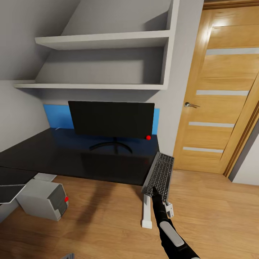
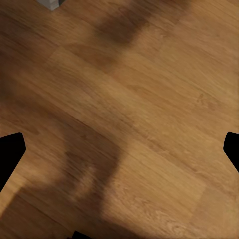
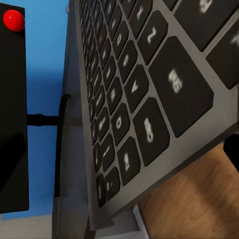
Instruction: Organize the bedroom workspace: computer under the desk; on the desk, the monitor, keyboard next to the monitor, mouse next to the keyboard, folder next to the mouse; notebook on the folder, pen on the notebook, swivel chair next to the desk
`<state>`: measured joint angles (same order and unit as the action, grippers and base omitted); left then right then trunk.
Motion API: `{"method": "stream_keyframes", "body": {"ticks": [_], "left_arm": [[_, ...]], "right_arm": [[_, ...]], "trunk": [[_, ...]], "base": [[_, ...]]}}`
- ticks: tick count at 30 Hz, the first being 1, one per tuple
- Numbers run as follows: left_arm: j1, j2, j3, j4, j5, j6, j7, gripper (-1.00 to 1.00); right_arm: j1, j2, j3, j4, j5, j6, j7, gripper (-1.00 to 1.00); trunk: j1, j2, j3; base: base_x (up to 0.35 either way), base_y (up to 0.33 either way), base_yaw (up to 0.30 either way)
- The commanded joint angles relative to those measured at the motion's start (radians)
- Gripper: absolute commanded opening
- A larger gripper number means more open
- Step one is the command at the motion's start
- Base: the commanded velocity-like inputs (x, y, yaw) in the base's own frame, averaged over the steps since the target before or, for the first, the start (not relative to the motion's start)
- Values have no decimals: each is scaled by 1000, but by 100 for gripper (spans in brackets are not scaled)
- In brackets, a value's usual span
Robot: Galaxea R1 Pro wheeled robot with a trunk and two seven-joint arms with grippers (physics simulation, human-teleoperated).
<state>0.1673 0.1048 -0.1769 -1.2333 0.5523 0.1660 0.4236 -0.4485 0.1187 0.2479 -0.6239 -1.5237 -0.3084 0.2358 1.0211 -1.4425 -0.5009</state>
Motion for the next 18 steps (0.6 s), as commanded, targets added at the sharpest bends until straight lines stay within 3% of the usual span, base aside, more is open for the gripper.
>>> {"method": "stream_keyframes", "body": {"ticks": [1,10,18], "left_arm": [[0,1,-3,-2,6,3,7,100],[0,0,-8,36,5,3,7,100],[0,1,-7,38,5,3,7,100]], "right_arm": [[-1,-1,5,1,-11,-6,6,100],[-1,-1,7,3,-10,-8,5,100],[-1,0,8,4,-10,-8,5,100]], "trunk": [[0,-1,-1],[0,-1,-1],[0,-1,-1]], "base": [[0,0,0],[-2,-2,0],[-124,-139,0]]}}
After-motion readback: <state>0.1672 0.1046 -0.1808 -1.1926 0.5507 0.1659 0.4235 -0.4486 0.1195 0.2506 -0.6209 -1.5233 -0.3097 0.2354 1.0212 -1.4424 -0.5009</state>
